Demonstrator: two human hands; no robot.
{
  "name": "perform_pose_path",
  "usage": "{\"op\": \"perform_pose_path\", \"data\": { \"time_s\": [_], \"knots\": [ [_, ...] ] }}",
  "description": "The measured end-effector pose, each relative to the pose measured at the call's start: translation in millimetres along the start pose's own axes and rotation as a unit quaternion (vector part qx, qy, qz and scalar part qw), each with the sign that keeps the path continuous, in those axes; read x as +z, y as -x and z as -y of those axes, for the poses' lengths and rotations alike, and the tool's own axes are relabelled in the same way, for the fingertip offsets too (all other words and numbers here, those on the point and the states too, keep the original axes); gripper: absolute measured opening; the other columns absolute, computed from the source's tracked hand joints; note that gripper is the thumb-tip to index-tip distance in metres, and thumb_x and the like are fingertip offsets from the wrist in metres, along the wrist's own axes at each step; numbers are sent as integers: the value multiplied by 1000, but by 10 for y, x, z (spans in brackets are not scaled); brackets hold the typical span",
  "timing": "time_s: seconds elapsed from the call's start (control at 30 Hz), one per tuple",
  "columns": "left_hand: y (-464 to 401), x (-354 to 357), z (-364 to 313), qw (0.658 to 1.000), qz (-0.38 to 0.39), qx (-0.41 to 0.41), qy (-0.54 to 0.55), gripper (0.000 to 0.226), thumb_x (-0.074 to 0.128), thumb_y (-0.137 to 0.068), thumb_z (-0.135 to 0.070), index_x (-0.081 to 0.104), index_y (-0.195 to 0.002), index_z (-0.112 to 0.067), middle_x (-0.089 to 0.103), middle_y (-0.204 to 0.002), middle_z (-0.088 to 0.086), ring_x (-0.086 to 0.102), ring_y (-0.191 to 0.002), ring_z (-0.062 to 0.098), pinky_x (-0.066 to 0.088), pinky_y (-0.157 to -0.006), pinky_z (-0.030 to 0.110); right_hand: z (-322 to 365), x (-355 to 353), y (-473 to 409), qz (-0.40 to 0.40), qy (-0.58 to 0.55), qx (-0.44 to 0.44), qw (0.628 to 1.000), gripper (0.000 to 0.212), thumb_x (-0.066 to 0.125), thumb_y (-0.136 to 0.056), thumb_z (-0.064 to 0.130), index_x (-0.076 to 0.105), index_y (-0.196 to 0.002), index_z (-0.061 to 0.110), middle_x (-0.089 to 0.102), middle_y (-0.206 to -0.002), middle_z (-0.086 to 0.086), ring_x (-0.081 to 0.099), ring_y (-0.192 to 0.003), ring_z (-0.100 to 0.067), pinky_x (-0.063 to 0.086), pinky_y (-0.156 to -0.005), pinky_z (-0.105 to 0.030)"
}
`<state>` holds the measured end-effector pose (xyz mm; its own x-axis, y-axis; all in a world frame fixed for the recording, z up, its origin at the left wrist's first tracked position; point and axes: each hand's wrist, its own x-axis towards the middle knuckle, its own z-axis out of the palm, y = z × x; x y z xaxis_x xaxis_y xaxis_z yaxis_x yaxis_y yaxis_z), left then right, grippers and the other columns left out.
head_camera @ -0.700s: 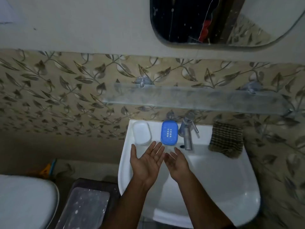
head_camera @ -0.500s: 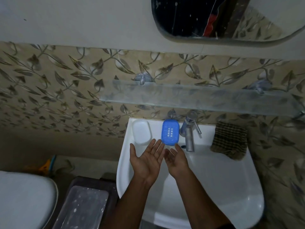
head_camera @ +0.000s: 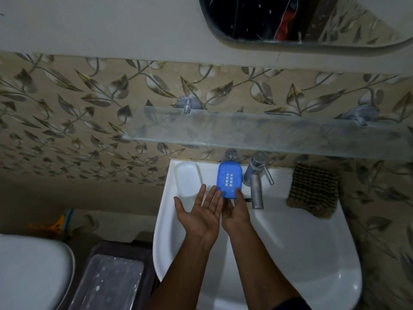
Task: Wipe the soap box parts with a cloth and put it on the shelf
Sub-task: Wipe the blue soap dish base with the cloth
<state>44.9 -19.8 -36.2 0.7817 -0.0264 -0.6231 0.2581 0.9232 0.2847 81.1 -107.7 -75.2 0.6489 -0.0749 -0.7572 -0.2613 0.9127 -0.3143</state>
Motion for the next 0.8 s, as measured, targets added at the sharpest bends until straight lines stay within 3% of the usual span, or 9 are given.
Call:
{"op": "perform_pose_path", "data": {
  "time_s": [0.07, 0.2, 0.4, 0.63, 0.7, 0.8],
  "knots": [
    [-21, -20, -18, 1000, -5, 4, -8, 84, 40, -85, -75, 61, -132, -8, 63, -132, 22, 57, -127, 36, 35, -117, 45, -23, 17, -14, -10, 11, -16, 1000, 44, 71, -88, 27, 62, -126, 8, 68, -119, -16, 64, -114, -23, 50, -98, -32],
    [-21, -41, -74, 1000, -11, 9, -26, 84, 38, -85, -75, 61, -133, -10, 64, -133, 21, 56, -128, 34, 32, -118, 45, -55, 21, -20, -57, 36, -41, 997, 42, 72, -88, 19, 62, -125, 4, 68, -121, -12, 65, -106, -16, 51, -76, -20],
    [45, -83, -162, 998, 23, 25, -46, 83, 34, -88, -74, 61, -134, -10, 63, -134, 19, 55, -130, 32, 31, -119, 42, -119, 23, 214, -52, 69, -65, 994, 39, 72, -88, 18, 64, -123, 2, 69, -119, -12, 65, -106, -17, 51, -90, -25],
    [181, -78, -300, 991, 17, 76, -106, 75, 31, -93, -68, 64, -130, -12, 64, -133, 16, 60, -124, 29, 40, -111, 39, -49, -163, 1044, -19, 127, -134, 983, 26, 78, -82, 13, 72, -106, 4, 76, -104, -9, 73, -95, -16, 59, -72, -20],
    [251, -18, -303, 992, 31, 52, -113, 71, 36, -93, -65, 63, -131, -11, 61, -137, 18, 59, -124, 30, 42, -110, 41, 16, -198, 1281, -5, 140, -148, 979, 28, 79, -81, 13, 72, -106, 3, 77, -101, -9, 74, -94, -17, 59, -70, -20],
    [420, 107, -221, 985, 103, -35, -137, 72, 45, -92, -62, 56, -139, -8, 51, -146, 22, 48, -136, 38, 30, -118, 51, 89, -184, 1576, 33, 149, -144, 978, 28, 78, -81, 12, 71, -105, -1, 76, -101, -14, 74, -92, -20, 59, -69, -20]
  ]
}}
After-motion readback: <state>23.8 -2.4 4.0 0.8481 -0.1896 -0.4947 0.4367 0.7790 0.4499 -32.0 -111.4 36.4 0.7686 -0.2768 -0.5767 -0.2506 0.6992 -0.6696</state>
